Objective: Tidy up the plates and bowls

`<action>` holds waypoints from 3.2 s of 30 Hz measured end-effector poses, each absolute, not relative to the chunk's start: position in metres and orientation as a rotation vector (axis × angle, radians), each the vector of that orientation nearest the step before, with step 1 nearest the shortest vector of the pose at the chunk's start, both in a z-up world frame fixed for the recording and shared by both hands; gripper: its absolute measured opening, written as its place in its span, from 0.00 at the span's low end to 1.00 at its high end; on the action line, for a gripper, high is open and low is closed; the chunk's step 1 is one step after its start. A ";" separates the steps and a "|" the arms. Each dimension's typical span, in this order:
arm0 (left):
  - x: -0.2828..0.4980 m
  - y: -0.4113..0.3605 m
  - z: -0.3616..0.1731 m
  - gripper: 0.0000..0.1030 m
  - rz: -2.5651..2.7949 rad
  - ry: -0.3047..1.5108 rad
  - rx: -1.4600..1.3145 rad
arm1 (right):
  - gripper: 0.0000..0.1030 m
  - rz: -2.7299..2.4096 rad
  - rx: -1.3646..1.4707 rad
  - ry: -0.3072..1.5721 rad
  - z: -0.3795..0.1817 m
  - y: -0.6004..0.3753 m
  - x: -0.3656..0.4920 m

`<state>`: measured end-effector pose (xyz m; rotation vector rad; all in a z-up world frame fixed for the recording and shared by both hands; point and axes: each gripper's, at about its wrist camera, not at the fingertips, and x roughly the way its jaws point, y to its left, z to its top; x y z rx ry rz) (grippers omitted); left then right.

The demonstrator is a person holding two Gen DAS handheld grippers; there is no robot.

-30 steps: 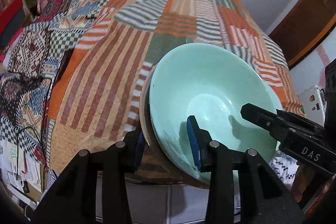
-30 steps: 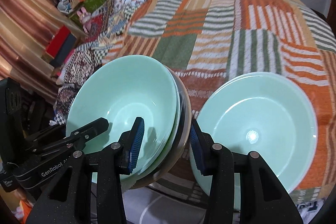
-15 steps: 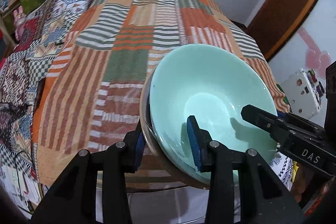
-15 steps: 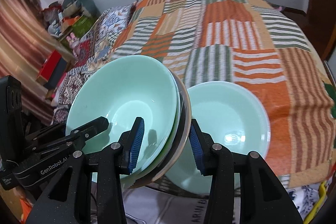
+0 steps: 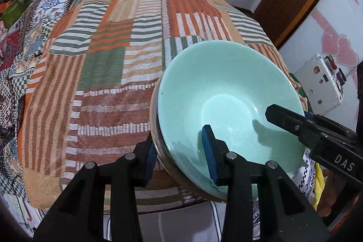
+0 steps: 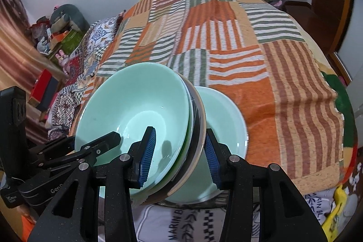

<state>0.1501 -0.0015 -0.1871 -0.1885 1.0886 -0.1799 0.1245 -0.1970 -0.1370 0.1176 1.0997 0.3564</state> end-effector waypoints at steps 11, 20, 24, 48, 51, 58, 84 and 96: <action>0.165 -0.018 -0.215 0.37 -0.211 1.160 -0.185 | 0.39 0.312 0.118 1.123 -0.150 -0.213 0.131; 0.168 -0.020 -0.230 0.37 -0.209 1.179 -0.180 | 0.39 0.306 0.107 1.146 -0.164 -0.214 0.133; 0.167 -0.021 -0.233 0.37 -0.212 1.175 -0.179 | 0.39 0.311 0.093 1.135 -0.165 -0.215 0.131; 0.121 -0.011 -0.139 0.39 -0.123 0.904 -0.096 | 0.40 0.354 0.073 1.017 -0.111 -0.218 0.107; 0.108 -0.013 -0.113 0.39 -0.124 0.822 -0.091 | 0.43 0.371 0.061 0.941 -0.087 -0.217 0.098; 0.077 -0.014 -0.062 0.45 -0.127 0.657 -0.098 | 0.52 0.390 0.042 0.760 -0.038 -0.219 0.073; 0.013 -0.017 -0.022 0.91 -0.087 0.397 -0.079 | 0.85 0.397 0.015 0.504 -0.004 -0.219 0.020; 0.005 -0.013 -0.019 0.97 -0.079 0.385 -0.104 | 0.98 0.391 0.005 0.451 0.001 -0.221 0.006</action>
